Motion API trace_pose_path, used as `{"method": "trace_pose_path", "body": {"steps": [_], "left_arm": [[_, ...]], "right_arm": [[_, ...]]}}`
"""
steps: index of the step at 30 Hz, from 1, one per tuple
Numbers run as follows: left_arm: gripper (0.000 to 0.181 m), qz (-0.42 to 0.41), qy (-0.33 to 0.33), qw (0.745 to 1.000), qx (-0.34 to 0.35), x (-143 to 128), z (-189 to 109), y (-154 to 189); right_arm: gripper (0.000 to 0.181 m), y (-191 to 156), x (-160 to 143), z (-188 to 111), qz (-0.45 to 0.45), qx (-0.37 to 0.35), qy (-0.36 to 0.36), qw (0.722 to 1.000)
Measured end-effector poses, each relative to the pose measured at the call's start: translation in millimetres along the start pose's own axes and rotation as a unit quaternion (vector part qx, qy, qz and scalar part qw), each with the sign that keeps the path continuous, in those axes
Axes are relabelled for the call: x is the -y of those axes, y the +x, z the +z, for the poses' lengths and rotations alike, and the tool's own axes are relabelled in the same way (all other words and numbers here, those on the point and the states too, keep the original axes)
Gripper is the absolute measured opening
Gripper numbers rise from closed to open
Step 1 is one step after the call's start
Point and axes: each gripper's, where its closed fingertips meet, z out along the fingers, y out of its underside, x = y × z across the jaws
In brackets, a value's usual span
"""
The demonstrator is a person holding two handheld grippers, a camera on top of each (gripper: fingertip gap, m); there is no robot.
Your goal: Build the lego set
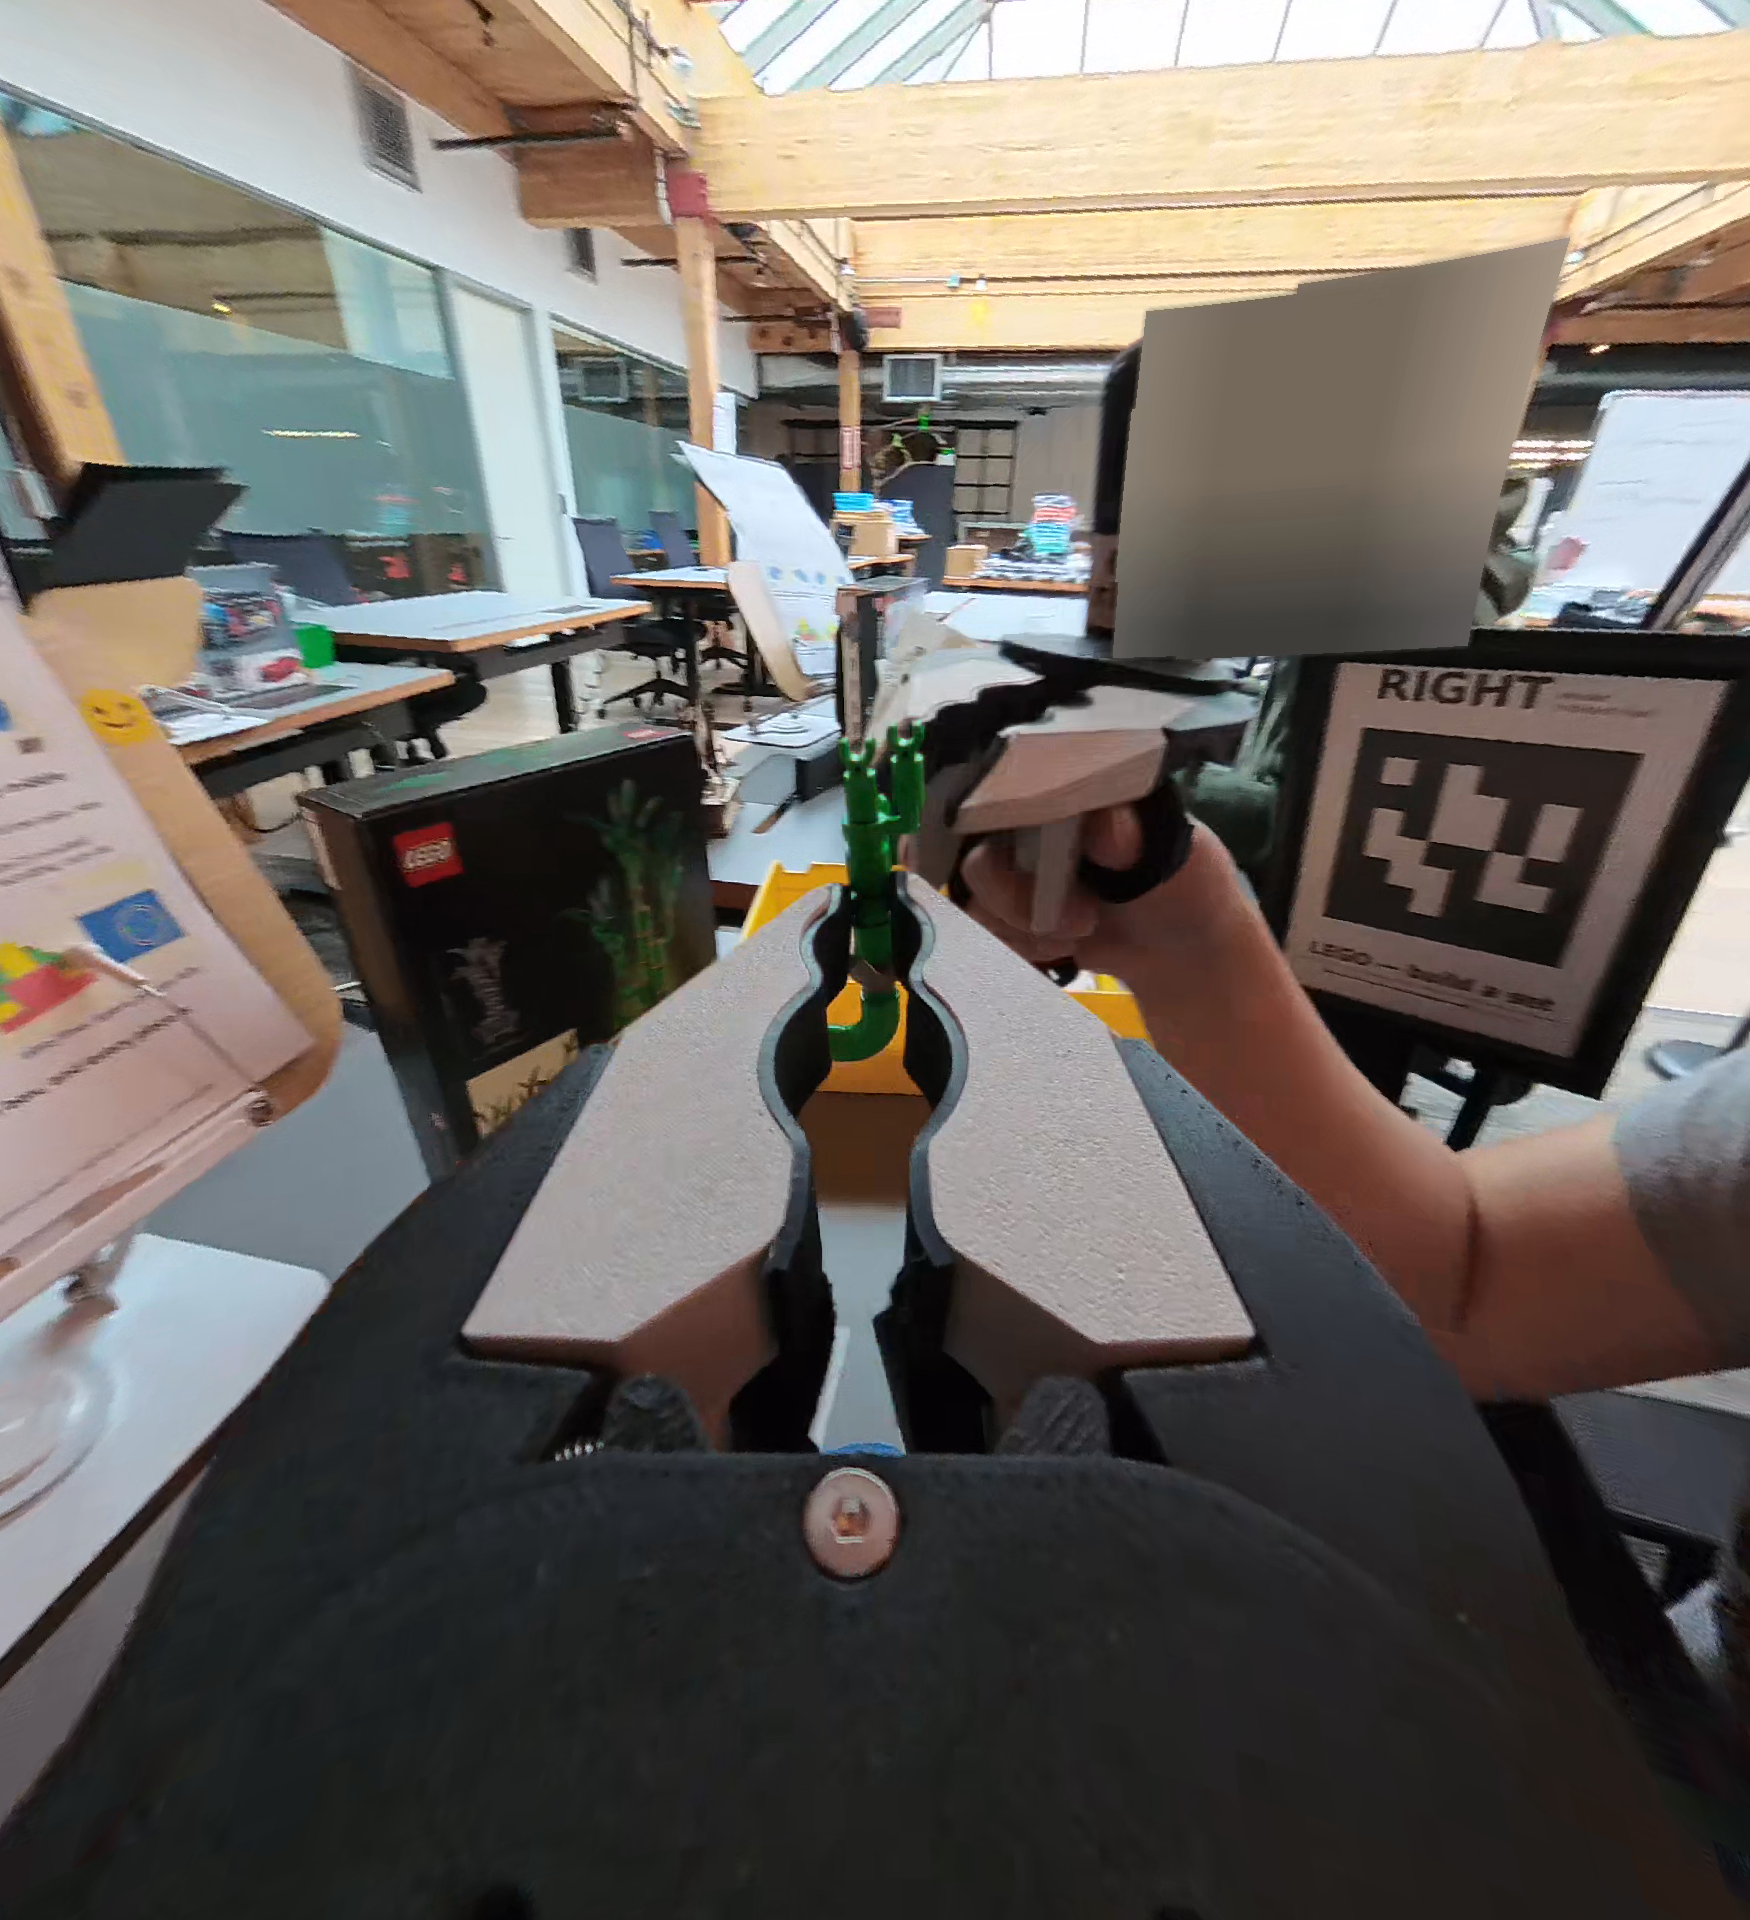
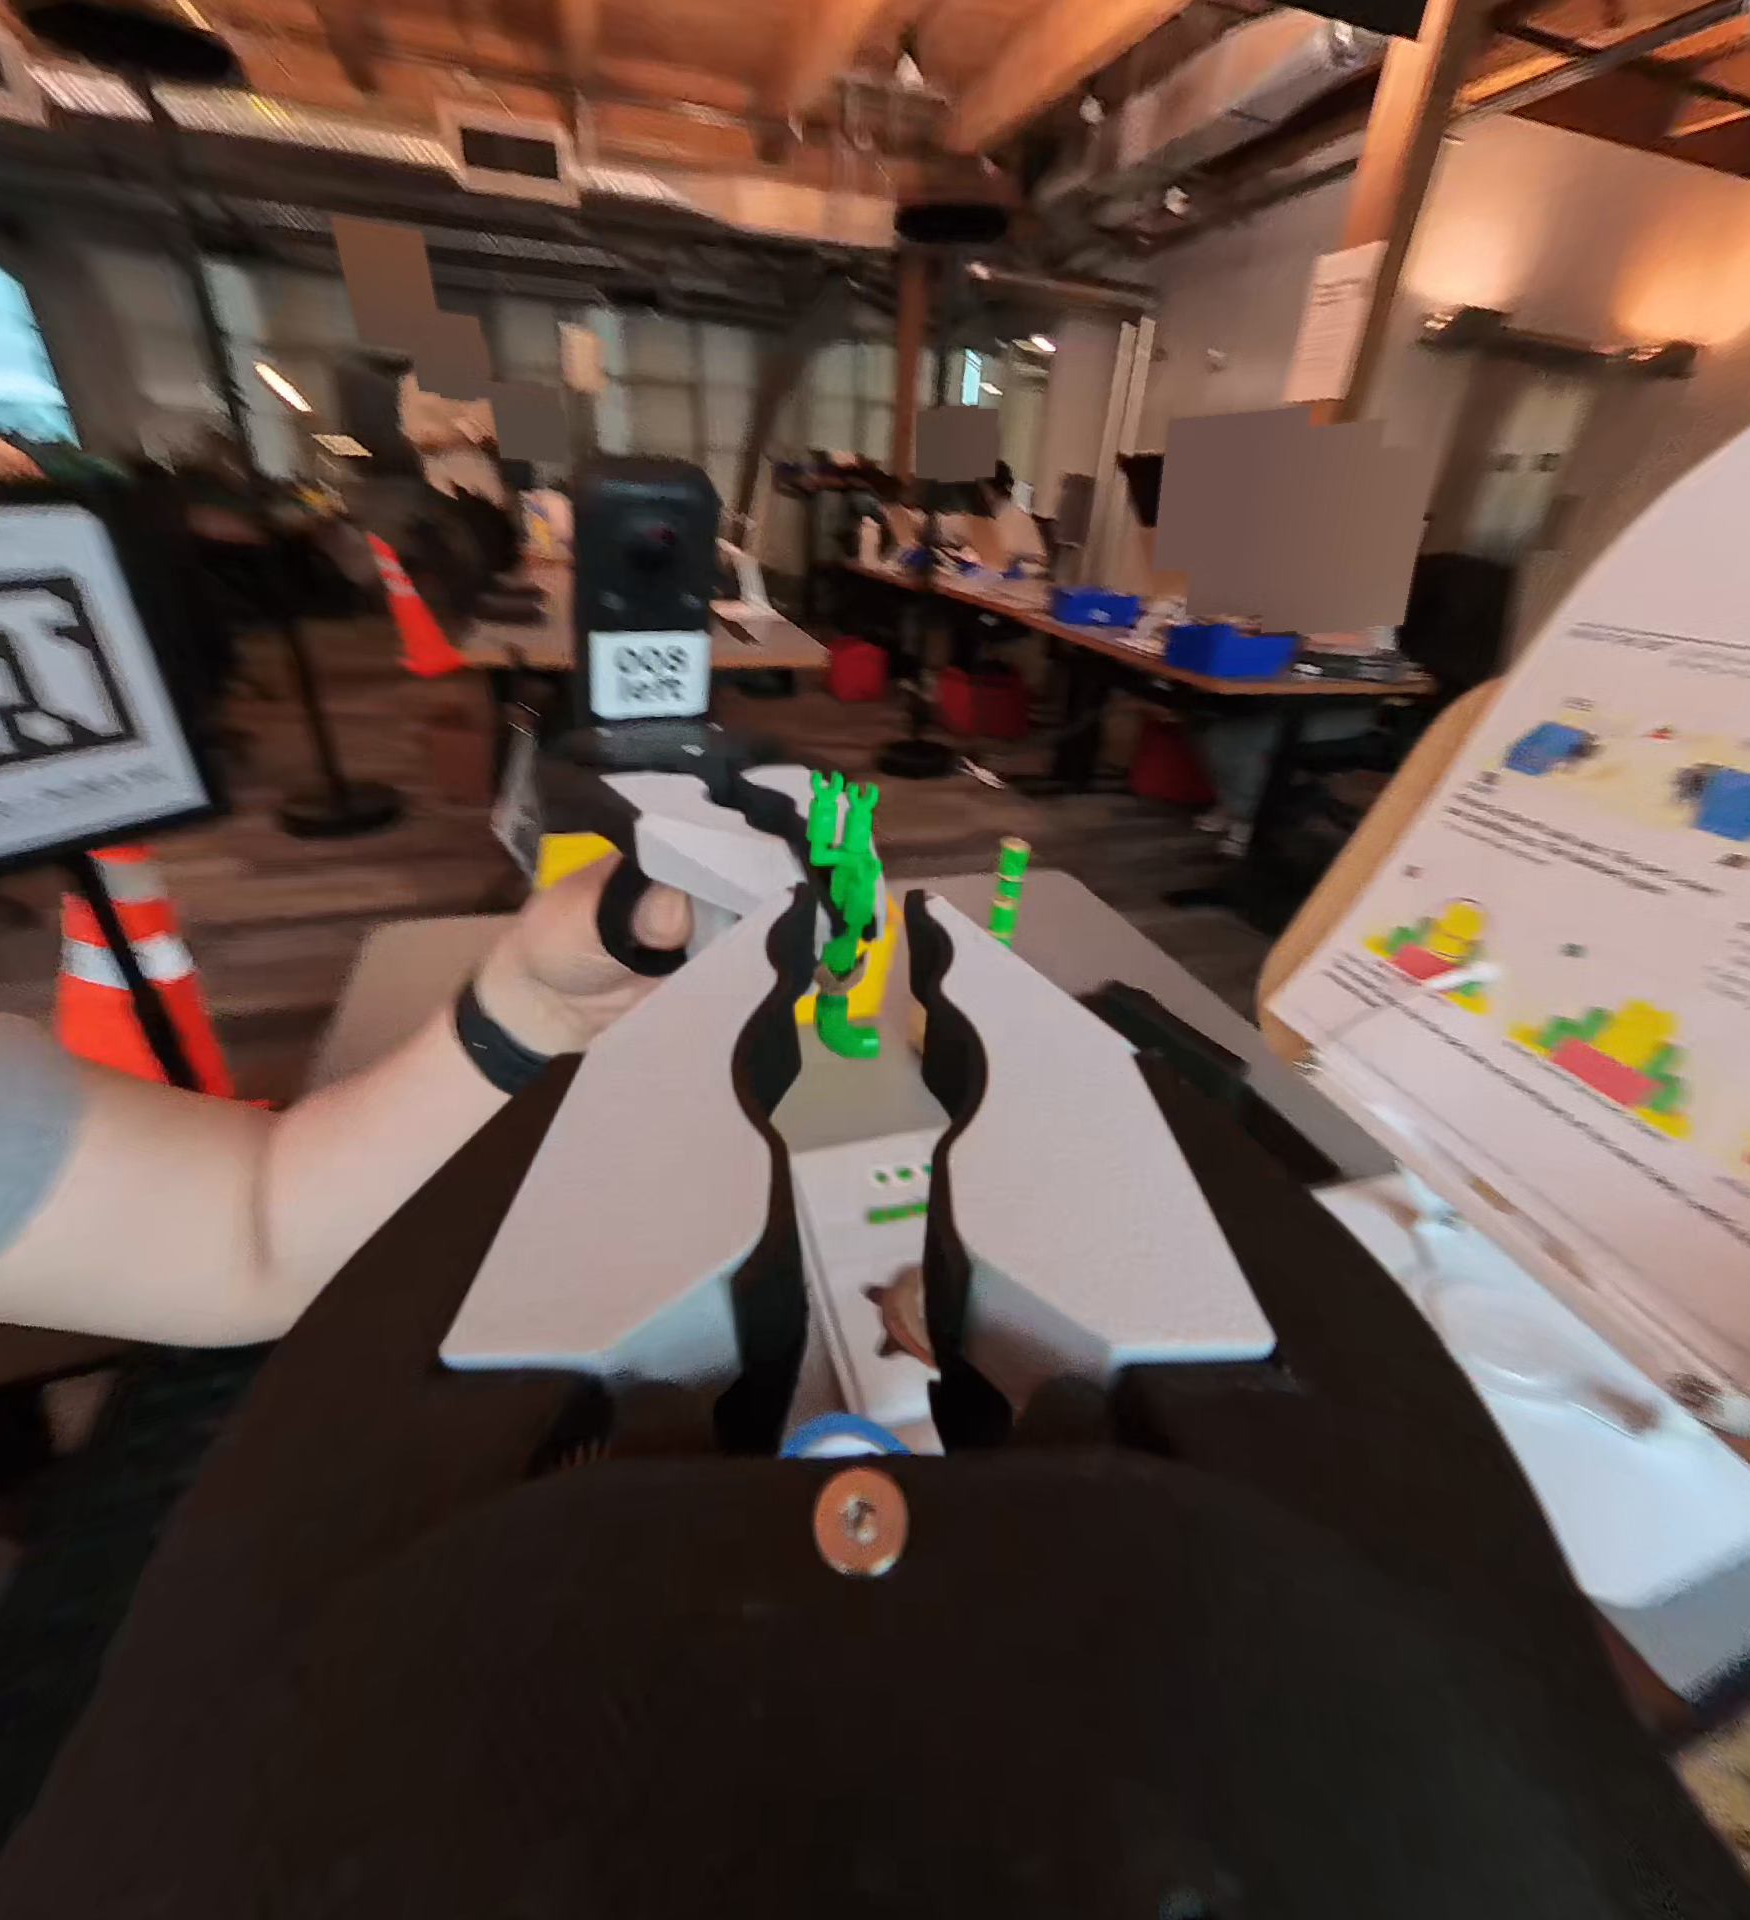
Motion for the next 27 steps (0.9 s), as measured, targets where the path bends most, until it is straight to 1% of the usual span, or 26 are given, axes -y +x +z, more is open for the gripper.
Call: {"method": "trace_pose_path", "body": {"steps": [3, 6, 11, 21, 27], "left_arm": [[0.004, 0.027, -0.001, 0.999, 0.037, 2.2, 0.2, -4.0], [0.004, 0.036, -0.005, 0.998, 0.044, 2.8, 0.4, -2.6], [0.004, 0.041, -0.007, 0.998, 0.048, 4.2, -0.5, -1.4], [0.005, 0.049, -0.011, 0.997, 0.058, 4.3, 0.2, -1.4], [0.005, 0.052, -0.017, 0.997, 0.057, 2.8, 1.0, -0.2]], "right_arm": [[0.011, 0.1, -4.4, 7.0, -0.043, -0.058, -0.038, 0.997], [0.002, 2.4, -3.7, 10.7, -0.054, -0.083, -0.039, 0.994], [0.004, -1.6, -2.4, 11.3, -0.047, -0.068, -0.033, 0.996], [0.006, 1.7, -2.9, 10.8, -0.041, -0.076, -0.033, 0.996], [0.002, -0.6, -3.4, 11.5, -0.042, -0.069, -0.034, 0.996]]}}
